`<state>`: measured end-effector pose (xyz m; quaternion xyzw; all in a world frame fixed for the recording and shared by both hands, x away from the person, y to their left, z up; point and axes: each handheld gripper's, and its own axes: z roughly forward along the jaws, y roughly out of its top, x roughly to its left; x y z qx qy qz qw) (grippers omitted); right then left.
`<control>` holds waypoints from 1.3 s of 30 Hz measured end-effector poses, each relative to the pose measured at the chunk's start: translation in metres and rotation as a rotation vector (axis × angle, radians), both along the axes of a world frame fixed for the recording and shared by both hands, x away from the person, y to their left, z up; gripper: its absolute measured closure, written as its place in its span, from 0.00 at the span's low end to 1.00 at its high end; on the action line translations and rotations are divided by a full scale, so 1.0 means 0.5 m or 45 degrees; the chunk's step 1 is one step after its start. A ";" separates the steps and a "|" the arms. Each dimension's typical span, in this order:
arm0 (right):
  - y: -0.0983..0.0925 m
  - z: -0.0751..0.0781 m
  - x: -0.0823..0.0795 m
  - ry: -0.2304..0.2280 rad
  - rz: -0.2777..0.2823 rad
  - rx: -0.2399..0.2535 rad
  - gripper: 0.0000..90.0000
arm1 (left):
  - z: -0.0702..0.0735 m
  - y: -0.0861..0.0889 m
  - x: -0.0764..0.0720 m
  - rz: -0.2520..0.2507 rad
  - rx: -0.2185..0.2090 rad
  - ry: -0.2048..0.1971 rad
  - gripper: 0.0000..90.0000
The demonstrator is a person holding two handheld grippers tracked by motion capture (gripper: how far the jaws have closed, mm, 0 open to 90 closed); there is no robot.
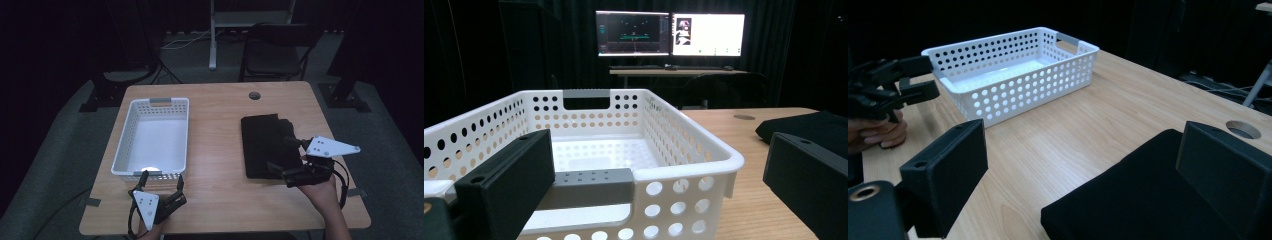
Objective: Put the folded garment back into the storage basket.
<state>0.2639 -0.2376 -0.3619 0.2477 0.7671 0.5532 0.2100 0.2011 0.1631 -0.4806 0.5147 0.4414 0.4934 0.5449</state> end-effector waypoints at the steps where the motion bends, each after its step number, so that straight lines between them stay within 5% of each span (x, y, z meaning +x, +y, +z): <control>1: -0.002 0.001 0.003 0.005 -0.009 0.006 0.07 | 0.000 0.000 0.000 0.000 0.000 0.000 0.02; 11: -0.016 0.006 0.037 -0.003 -0.087 -0.003 0.07 | 0.000 0.000 0.000 0.000 0.003 0.003 0.01; 25: -0.034 -0.008 0.114 0.103 -0.188 -0.029 0.07 | 0.000 0.000 -0.001 -0.001 0.001 0.001 0.01; 39: -0.051 -0.058 0.195 0.245 -0.336 -0.068 0.07 | 0.000 0.000 -0.001 -0.001 0.000 -0.001 0.01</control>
